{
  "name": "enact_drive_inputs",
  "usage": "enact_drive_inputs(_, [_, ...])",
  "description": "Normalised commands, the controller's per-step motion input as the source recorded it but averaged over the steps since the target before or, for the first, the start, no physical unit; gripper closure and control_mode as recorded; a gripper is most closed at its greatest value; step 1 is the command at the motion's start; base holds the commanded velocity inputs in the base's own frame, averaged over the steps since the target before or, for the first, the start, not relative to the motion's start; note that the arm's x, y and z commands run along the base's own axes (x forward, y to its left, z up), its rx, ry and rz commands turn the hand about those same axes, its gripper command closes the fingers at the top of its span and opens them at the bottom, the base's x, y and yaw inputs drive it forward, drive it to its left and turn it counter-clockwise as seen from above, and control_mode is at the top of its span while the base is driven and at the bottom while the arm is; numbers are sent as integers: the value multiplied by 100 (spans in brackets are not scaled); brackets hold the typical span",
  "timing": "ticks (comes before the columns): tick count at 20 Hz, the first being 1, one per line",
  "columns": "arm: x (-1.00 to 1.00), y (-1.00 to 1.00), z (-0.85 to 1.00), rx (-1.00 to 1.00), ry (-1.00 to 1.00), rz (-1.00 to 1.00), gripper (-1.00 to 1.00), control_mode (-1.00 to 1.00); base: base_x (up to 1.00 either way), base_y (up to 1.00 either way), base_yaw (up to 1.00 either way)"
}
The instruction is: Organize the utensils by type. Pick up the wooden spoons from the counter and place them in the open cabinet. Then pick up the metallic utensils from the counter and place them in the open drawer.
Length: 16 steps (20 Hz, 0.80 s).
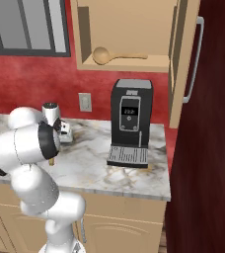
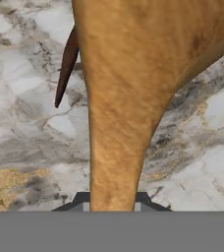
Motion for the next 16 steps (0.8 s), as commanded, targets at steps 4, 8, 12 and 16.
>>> enact_drive_inputs(4, [-57,-17,55,6,-8,48,100,-100,0,0,0])
enact_drive_inputs(8, [-56,-22,46,0,-20,59,100,-100,0,0,0])
enact_drive_inputs(12, [-56,-24,39,0,-31,66,100,-100,0,0,0])
enact_drive_inputs(16, [-53,-28,49,0,-14,65,100,-100,0,0,0])
